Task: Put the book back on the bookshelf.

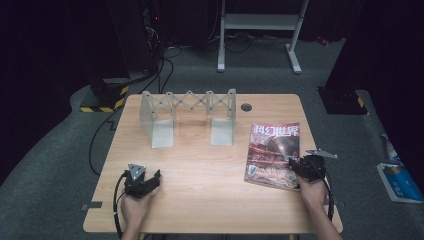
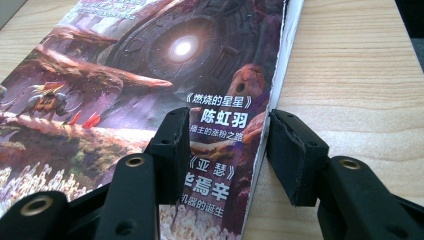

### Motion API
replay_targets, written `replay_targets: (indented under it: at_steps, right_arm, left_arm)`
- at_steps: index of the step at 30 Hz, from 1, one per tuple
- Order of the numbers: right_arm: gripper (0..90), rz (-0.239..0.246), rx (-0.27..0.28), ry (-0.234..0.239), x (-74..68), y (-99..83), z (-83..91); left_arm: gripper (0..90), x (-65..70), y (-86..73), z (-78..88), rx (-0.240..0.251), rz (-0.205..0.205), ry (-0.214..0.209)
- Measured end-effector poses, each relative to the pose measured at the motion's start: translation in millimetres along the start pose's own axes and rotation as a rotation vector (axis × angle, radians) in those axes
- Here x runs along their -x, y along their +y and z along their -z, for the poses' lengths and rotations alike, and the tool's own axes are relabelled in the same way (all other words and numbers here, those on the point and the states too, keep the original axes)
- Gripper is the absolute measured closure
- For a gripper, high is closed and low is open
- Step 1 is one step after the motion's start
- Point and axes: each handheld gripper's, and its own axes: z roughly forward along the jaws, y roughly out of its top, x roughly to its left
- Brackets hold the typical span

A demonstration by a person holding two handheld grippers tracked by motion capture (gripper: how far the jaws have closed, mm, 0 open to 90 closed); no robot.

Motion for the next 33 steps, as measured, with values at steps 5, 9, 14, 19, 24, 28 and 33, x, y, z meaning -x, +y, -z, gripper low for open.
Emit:
replay_targets:
  at_steps: [5, 9, 14, 19, 24, 28, 33]
  right_arm:
    - [51.8, 0.003, 0.002, 0.001, -2.8, -3.0, 2.0]
    - [51.7, 0.012, 0.006, 0.007, -4.7, -5.6, 3.7]
    - [51.5, 0.016, 0.004, 0.014, -6.4, -7.1, 5.2]
    - [51.5, 0.038, 0.000, 0.013, -9.2, -9.0, 7.4]
    - [51.7, 0.067, 0.012, 0.004, -12.2, -11.9, 9.2]
    - [51.7, 0.076, 0.016, 0.010, -13.5, -14.2, 10.6]
    - [51.7, 0.094, 0.009, 0.009, -16.5, -15.5, 12.9]
  left_arm:
    - [33.2, 0.0, 0.0, 0.0, 0.000, 0.001, 0.000]
    - [33.2, 0.0, 0.0, 0.0, 0.000, 0.001, 0.000]
    - [33.2, -0.1, 0.0, 0.0, 0.000, 0.000, 0.000]
    - [33.2, 0.0, -0.1, 0.0, 0.000, 0.001, 0.000]
    - [33.2, 0.0, -0.1, 0.1, 0.000, 0.001, 0.000]
    - [33.1, 0.0, -0.1, 0.1, 0.000, 0.001, 0.000]
    - [33.1, 0.0, -0.1, 0.1, 0.000, 0.001, 0.000]
